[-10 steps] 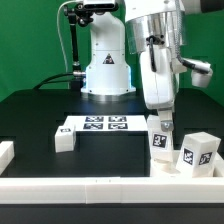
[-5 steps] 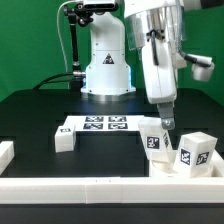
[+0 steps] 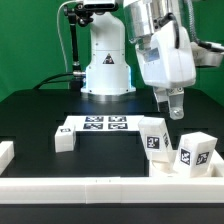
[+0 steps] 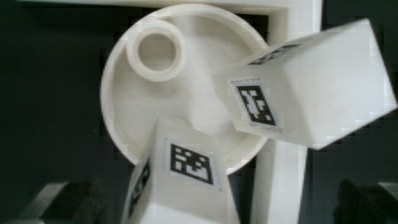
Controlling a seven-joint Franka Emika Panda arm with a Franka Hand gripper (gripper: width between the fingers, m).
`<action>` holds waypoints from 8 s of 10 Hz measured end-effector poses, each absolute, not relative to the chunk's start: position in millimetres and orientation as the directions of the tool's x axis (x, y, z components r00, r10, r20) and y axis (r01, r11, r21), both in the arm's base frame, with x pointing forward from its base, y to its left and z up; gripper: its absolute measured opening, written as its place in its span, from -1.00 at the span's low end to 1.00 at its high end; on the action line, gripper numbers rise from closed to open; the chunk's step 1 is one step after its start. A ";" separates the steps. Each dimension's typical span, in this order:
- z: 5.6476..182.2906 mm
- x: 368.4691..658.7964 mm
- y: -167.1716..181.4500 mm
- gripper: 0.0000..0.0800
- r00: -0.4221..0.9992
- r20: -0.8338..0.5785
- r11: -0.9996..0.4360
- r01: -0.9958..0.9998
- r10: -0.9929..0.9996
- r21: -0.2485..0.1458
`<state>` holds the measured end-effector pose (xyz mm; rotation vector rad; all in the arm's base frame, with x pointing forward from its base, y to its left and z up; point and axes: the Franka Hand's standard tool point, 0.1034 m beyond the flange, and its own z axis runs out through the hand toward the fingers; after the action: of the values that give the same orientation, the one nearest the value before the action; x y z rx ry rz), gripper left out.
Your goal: Assemble stool
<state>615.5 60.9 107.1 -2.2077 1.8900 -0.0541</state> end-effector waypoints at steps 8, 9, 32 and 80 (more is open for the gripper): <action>110.5 615.7 61.9 0.62 0.862 0.031 -0.855 -0.498 -0.507 -0.144; 110.5 615.7 61.6 0.62 0.893 0.041 -0.887 -0.439 -0.448 -0.141; 85.5 607.8 47.7 -0.03 0.665 0.078 -0.670 0.740 0.742 0.067; 101.3 608.9 62.6 0.62 0.311 -0.107 -0.289 -0.940 -0.944 -0.179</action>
Offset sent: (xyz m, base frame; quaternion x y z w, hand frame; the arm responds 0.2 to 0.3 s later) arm 0.0011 0.0030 0.0023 -0.0582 0.0020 -0.2382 0.9695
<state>608.9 62.6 101.3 -2.3666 1.7307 -0.0283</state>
